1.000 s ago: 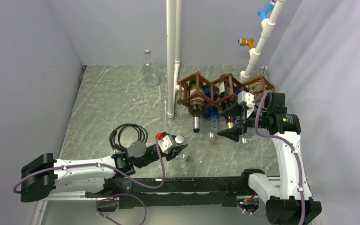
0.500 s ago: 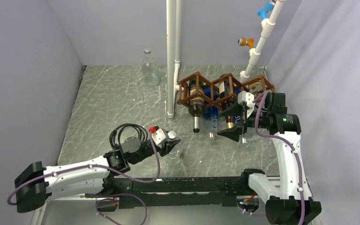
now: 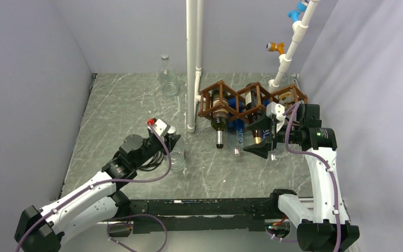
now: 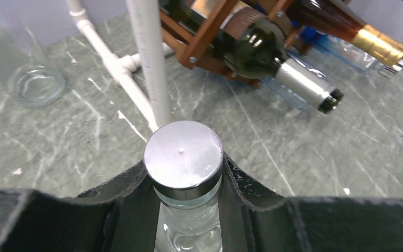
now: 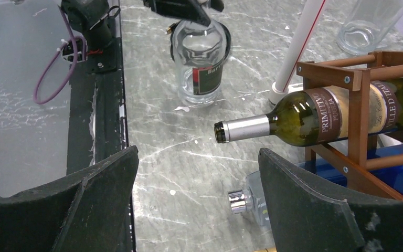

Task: Take the wine bottle off the wine rack
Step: Pick up the wine bottle from the center of the board, then place the wine bottle at the center of the board.

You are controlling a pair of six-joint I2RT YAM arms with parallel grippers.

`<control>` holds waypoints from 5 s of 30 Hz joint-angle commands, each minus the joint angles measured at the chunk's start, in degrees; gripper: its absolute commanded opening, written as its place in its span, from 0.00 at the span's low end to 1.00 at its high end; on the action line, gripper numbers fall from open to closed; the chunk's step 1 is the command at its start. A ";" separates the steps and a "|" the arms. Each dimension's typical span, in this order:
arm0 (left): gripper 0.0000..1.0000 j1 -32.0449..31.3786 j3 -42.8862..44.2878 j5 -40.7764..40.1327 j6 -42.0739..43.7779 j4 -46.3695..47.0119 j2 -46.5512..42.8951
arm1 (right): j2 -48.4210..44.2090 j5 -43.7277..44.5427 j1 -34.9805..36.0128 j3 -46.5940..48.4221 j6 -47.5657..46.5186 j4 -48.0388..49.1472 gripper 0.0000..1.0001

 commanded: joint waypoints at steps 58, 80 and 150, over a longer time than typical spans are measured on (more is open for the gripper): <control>0.00 41.62 51.50 15.66 -1.93 31.40 54.87 | 0.58 -3.77 -4.56 0.25 -7.34 -3.90 0.87; 0.00 41.89 67.25 14.91 -0.60 26.05 69.45 | 2.42 -4.51 -6.17 0.48 -8.02 -4.54 0.88; 1.00 45.99 23.30 25.62 -24.95 -20.19 12.35 | -0.48 -1.43 -17.52 2.97 7.11 4.33 0.90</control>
